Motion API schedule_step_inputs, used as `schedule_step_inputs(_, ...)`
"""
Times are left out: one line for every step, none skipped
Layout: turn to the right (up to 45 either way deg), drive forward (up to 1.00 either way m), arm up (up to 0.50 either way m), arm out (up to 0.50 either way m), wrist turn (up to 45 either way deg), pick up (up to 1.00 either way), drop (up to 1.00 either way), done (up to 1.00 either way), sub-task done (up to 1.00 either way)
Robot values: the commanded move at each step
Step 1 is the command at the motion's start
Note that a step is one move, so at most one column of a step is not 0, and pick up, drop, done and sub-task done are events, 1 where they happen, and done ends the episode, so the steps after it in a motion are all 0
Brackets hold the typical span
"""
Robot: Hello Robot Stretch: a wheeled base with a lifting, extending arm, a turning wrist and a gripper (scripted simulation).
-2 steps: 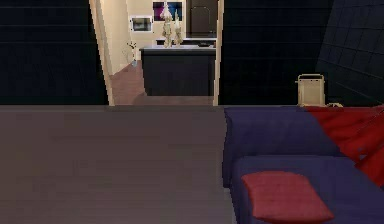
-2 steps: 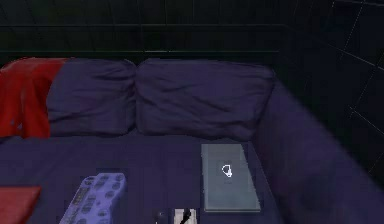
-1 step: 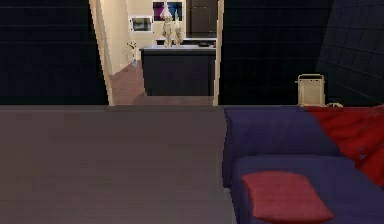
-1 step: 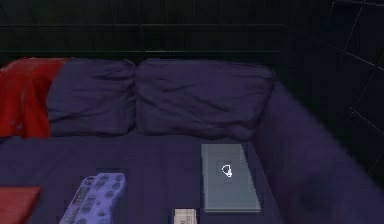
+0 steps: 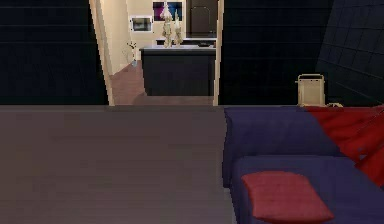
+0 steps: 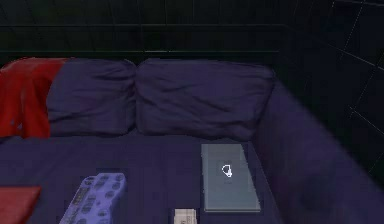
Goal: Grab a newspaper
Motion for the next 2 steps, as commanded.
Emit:
schedule_step_inputs(0.0,0.0,0.1,0.0,0.0,0.0,0.0,0.0,0.0)
schedule_step_inputs(0.0,0.0,0.0,0.0,0.0,0.0,0.0,1.0,0.0)
